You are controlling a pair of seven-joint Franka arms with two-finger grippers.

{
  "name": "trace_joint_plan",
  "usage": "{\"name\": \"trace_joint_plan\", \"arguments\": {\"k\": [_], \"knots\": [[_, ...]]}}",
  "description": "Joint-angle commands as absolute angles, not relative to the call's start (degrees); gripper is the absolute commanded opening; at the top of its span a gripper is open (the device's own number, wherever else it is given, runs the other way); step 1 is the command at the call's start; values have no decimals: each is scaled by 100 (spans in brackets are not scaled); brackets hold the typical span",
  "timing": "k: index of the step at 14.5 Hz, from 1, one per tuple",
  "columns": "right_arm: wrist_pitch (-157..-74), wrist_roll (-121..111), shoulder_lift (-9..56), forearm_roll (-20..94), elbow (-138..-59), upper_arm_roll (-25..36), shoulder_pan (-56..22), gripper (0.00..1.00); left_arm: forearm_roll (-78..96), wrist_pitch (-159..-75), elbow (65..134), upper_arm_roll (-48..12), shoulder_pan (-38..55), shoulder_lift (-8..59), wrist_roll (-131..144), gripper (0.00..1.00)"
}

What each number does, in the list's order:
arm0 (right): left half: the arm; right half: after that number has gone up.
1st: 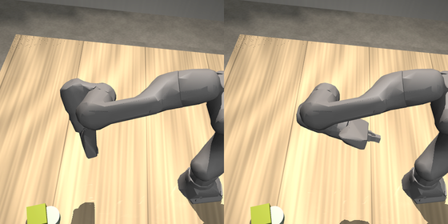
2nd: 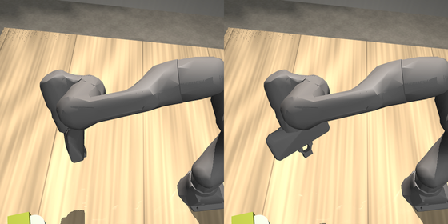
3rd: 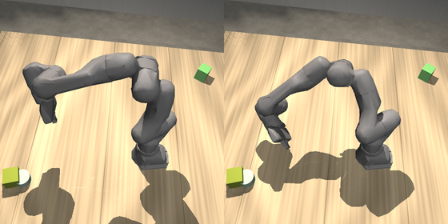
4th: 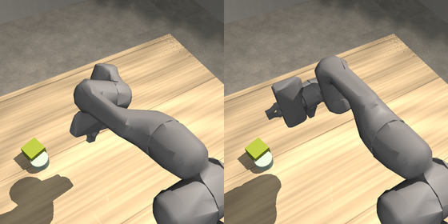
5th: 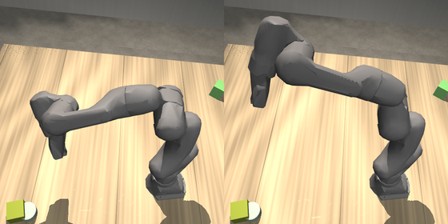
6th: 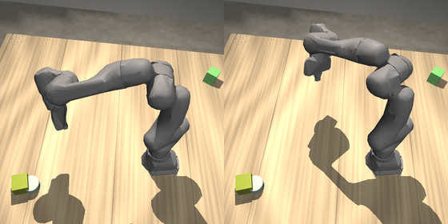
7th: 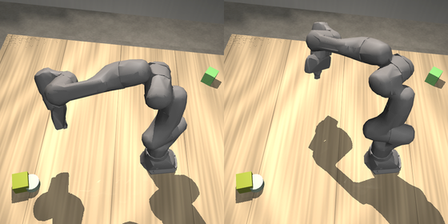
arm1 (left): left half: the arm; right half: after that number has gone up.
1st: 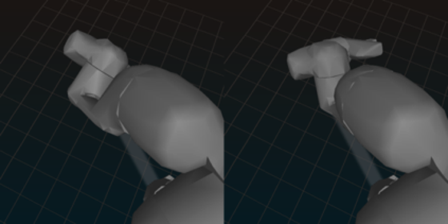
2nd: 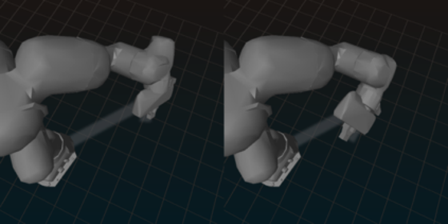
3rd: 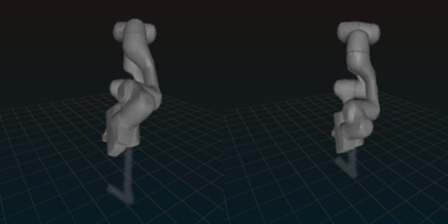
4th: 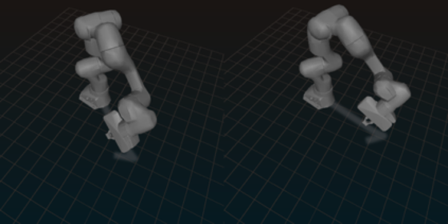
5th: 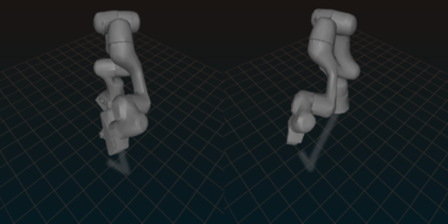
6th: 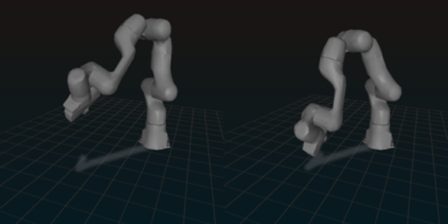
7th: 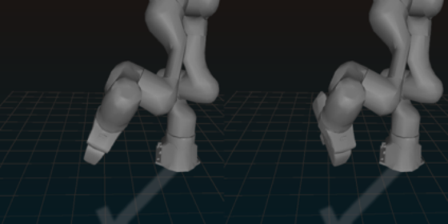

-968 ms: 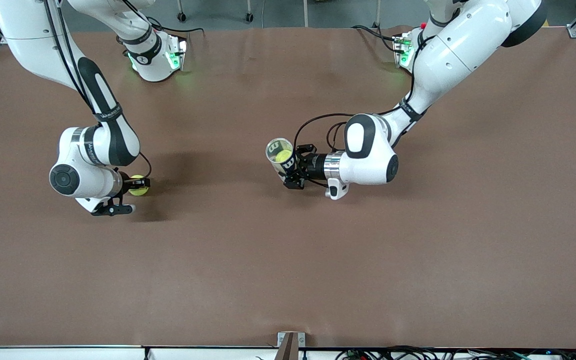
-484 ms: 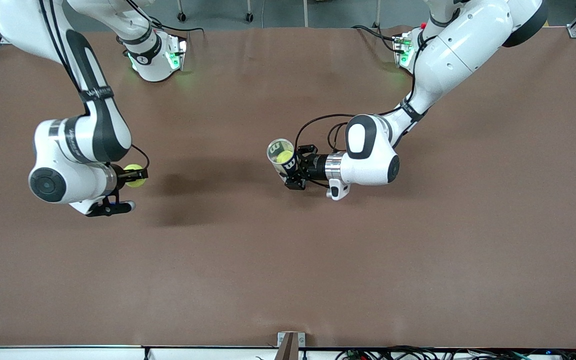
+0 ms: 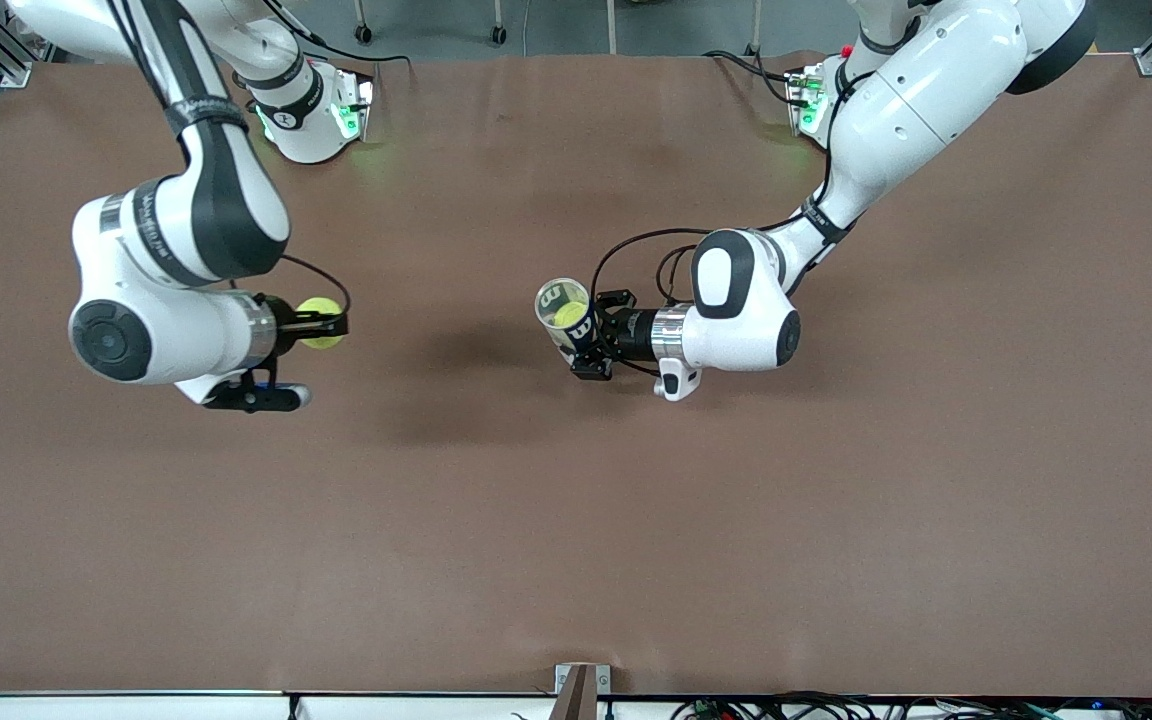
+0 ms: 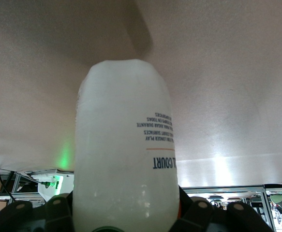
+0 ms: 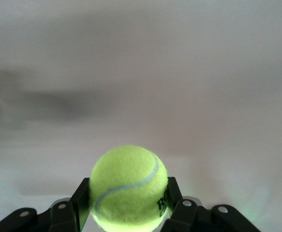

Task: Insert tennis ball vertically with right arm
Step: 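Carry the second ball over the can opening with the right gripper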

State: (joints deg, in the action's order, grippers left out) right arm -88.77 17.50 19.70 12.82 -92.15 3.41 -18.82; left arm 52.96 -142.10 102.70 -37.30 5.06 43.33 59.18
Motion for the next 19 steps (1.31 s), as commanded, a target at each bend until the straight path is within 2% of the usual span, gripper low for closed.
{"name": "trace_joint_plan", "arguments": {"k": [1,7,19], "knots": [[-8754,2914,2004,1555,-8834,369,-2511,41,5423,-14150,10459,-3744,439,4113,5774,64],[-8842,4182,2021,2890,-8534,387,-3057,42,5414,-14150,10503,-3744,431,4096,5774,64],[-10475,5835,2364,2962,-8411,387,-3954,42,5396,-14142,10582,-3744,360,4025,5748,64]]}}
